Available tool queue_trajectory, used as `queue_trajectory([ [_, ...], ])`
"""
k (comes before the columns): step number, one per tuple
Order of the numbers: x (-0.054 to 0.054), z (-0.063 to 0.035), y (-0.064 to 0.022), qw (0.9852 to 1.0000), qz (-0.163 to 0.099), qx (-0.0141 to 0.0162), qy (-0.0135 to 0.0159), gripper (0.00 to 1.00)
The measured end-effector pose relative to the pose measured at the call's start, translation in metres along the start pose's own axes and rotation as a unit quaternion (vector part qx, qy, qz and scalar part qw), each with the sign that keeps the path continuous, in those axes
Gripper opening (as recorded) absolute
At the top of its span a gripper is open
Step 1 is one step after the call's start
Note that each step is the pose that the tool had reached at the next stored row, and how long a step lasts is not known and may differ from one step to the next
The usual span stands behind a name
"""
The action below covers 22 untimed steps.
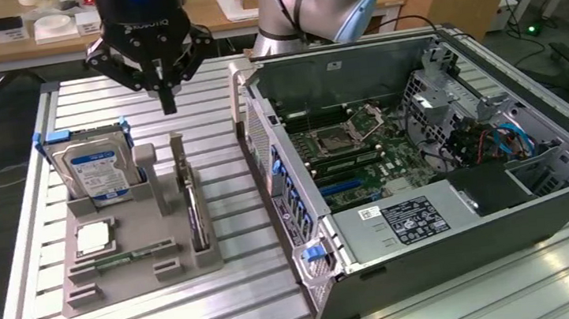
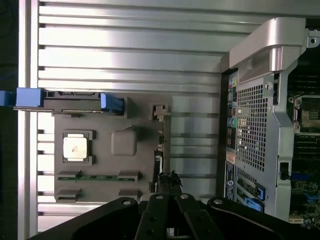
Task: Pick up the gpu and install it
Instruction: 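Reach for the gpu, then pick up the gpu and move the gpu toward the slot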
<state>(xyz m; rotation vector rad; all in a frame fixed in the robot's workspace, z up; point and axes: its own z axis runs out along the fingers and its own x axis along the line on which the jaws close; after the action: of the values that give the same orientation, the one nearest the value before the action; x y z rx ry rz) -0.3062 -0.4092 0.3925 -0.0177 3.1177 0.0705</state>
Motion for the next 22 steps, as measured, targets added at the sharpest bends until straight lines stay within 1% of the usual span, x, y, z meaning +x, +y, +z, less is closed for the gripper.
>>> queue_trajectory([
  [5, 0.0052, -0.0002, -0.0031, 1.0, -0.006, -0.0002, 0.0002, 0.11],
  [22, 0.0053, -0.0002, -0.0031, 1.0, -0.007, -0.0002, 0.0003, 0.11],
])
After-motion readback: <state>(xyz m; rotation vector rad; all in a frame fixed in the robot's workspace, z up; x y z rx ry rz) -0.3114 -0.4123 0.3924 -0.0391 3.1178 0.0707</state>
